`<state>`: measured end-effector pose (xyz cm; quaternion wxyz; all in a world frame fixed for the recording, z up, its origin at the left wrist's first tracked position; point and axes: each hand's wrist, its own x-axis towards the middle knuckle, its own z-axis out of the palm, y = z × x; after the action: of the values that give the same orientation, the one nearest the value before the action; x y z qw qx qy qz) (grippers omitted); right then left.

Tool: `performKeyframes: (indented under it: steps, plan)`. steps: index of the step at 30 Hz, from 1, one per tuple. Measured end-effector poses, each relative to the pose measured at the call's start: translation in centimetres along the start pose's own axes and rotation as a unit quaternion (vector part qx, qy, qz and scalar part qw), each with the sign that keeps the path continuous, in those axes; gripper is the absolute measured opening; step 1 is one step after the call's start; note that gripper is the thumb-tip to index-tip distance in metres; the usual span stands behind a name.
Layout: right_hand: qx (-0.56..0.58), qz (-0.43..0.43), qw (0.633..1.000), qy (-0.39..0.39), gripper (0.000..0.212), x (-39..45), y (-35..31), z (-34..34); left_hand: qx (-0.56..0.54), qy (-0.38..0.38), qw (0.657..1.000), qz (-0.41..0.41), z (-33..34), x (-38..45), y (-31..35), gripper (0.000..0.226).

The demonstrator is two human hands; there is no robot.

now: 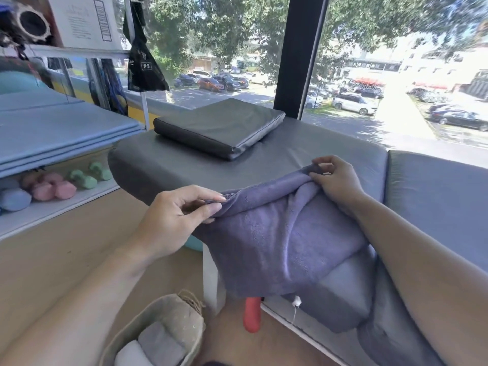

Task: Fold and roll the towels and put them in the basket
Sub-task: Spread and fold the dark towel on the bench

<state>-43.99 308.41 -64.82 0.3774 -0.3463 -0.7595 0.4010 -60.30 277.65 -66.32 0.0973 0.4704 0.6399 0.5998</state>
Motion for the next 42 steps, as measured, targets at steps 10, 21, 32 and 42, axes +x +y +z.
performKeyframes:
  steps: [10,21,32,42]
  plan:
    - [0.009,0.019,1.000,0.008,0.017,0.0,-0.1,-0.1,0.113,0.044,0.992,-0.038,-0.5,-0.1,0.3,0.033]
    - [0.093,0.022,0.995,0.016,0.011,-0.7,-0.6,-0.3,0.005,0.168,0.982,-0.090,-0.4,0.4,1.2,0.014]
    - [0.181,0.001,0.982,-0.061,0.007,-1.9,-8.3,-5.3,-0.173,0.226,0.949,-0.135,-3.5,2.4,4.2,0.014]
    - [0.238,-0.011,0.964,-0.120,0.009,-5.8,-15.2,-10.2,-0.201,0.206,0.953,-0.094,-6.7,2.8,9.0,0.020]
